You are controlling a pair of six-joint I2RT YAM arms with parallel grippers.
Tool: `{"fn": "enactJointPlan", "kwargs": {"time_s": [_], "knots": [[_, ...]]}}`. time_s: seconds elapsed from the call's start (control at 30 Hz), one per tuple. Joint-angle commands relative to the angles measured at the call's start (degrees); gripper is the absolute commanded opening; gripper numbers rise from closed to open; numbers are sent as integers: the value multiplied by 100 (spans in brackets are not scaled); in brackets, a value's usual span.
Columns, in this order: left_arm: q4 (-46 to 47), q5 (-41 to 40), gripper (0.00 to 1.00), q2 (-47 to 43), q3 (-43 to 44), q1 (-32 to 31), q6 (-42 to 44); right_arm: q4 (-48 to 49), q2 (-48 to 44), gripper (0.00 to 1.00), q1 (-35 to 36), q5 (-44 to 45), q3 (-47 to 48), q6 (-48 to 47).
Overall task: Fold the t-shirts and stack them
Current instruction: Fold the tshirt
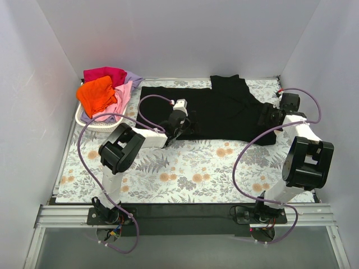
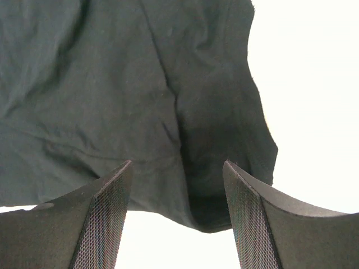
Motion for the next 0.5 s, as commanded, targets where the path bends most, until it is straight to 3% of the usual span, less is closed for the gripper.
{"fn": "enactJointPlan", "kwargs": {"time_s": [0.0, 0.3, 0.47], "knots": [[-2, -20, 76, 32, -58, 28, 32, -50, -209, 59, -18, -311, -36, -136], [-2, -37, 76, -12, -182, 28, -30, -234, 90, 56, -27, -408, 17, -215], [-2, -81, 76, -11, -243, 28, -56, -340, 300, 49, -27, -399, 78, -242]]}}
